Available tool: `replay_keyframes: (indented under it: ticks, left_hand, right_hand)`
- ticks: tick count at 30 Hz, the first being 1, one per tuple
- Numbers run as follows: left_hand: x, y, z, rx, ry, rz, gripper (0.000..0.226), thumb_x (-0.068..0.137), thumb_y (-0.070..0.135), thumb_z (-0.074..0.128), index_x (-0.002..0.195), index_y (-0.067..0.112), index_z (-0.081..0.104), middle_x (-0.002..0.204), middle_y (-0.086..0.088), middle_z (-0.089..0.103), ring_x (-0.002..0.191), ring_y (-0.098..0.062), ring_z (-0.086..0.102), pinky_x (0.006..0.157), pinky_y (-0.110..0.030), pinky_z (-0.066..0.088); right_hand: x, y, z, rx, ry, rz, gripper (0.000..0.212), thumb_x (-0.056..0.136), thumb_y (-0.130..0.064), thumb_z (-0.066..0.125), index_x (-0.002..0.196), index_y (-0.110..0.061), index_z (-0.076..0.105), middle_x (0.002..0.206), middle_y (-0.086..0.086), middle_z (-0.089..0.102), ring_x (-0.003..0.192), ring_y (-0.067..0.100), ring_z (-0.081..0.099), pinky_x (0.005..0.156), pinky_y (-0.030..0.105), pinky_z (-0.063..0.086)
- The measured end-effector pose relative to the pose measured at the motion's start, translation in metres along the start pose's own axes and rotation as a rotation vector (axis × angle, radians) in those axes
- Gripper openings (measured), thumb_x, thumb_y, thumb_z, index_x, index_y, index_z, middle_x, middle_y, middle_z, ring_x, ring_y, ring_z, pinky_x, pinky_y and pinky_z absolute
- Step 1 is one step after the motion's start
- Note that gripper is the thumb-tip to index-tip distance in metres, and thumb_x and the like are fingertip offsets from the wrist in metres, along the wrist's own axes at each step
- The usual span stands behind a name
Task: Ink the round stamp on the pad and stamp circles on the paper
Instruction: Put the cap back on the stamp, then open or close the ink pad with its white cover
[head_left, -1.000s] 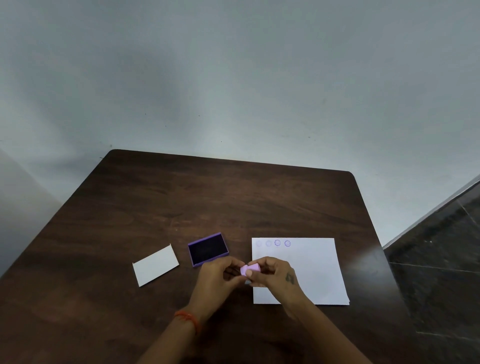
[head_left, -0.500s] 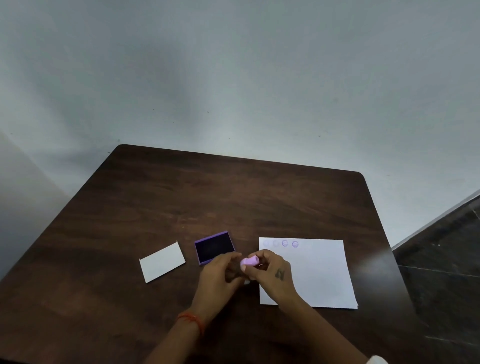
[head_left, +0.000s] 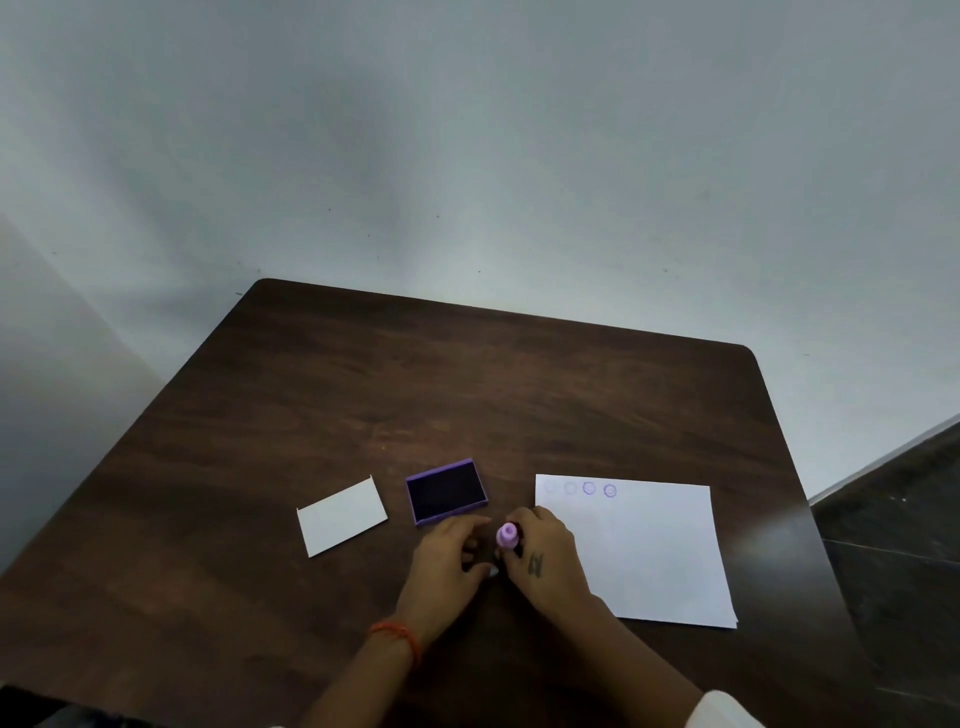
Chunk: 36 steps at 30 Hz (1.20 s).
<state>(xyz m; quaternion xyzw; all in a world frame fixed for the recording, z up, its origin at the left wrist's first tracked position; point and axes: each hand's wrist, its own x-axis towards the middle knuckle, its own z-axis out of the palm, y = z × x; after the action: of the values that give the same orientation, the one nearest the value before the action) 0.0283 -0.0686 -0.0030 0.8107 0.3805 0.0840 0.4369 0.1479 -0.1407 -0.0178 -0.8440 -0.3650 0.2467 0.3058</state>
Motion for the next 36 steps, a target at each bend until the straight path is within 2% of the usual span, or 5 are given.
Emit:
replay_keyframes:
  ticks: [12,16,20,29,36]
  left_hand:
    - [0.0,-0.008,-0.039,-0.087,0.247,0.007,0.052,0.072,0.009,0.074,0.119,0.023,0.055,0.117,0.001,0.059,0.096,-0.005,0.057,0.076,-0.009,0.045]
    - [-0.003,-0.02,-0.069,-0.076,0.427,0.025,0.048,0.07,0.006,0.076,0.113,0.018,0.058,0.114,-0.002,0.062,0.104,-0.016,0.058,0.088,-0.03,0.05]
    - [-0.007,-0.047,-0.092,0.007,0.488,-0.045,0.053,0.073,0.007,0.073,0.121,0.019,0.055,0.131,-0.002,0.053,0.121,-0.019,0.048,0.102,-0.043,0.045]
    - [-0.007,-0.107,-0.105,0.24,0.227,-0.199,0.085,0.072,0.029,0.075,0.141,0.018,0.027,0.153,-0.003,0.025,0.144,-0.023,0.011,0.117,-0.043,0.01]
    - [-0.007,-0.112,-0.104,0.2,0.261,-0.157,0.065,0.078,0.018,0.07,0.135,0.011,0.039,0.145,-0.007,0.041,0.139,-0.022,0.027,0.114,-0.036,0.023]
  right_hand:
    - [0.011,-0.045,-0.016,0.103,0.101,-0.234,0.042,0.072,-0.027,0.075,0.111,-0.022,0.06,0.109,0.0,0.065,0.095,0.012,0.061,0.076,0.01,0.042]
    - [0.029,-0.074,-0.003,0.078,0.017,-0.321,0.043,0.074,-0.024,0.074,0.114,-0.021,0.058,0.113,0.004,0.062,0.1,0.016,0.059,0.086,0.029,0.054]
    - [0.041,-0.098,0.023,-0.023,-0.12,-0.391,0.048,0.076,-0.028,0.072,0.119,-0.025,0.053,0.126,0.002,0.054,0.116,0.017,0.049,0.097,0.031,0.042]
    - [0.055,-0.118,0.075,-0.544,-0.46,-0.64,0.075,0.081,-0.019,0.066,0.142,-0.011,0.023,0.154,0.01,0.022,0.143,0.026,0.013,0.117,0.039,0.011]
    - [0.06,-0.124,0.079,-0.599,-0.523,-0.675,0.07,0.085,-0.011,0.062,0.142,-0.008,0.022,0.15,0.015,0.028,0.139,0.031,0.02,0.116,0.039,0.017]
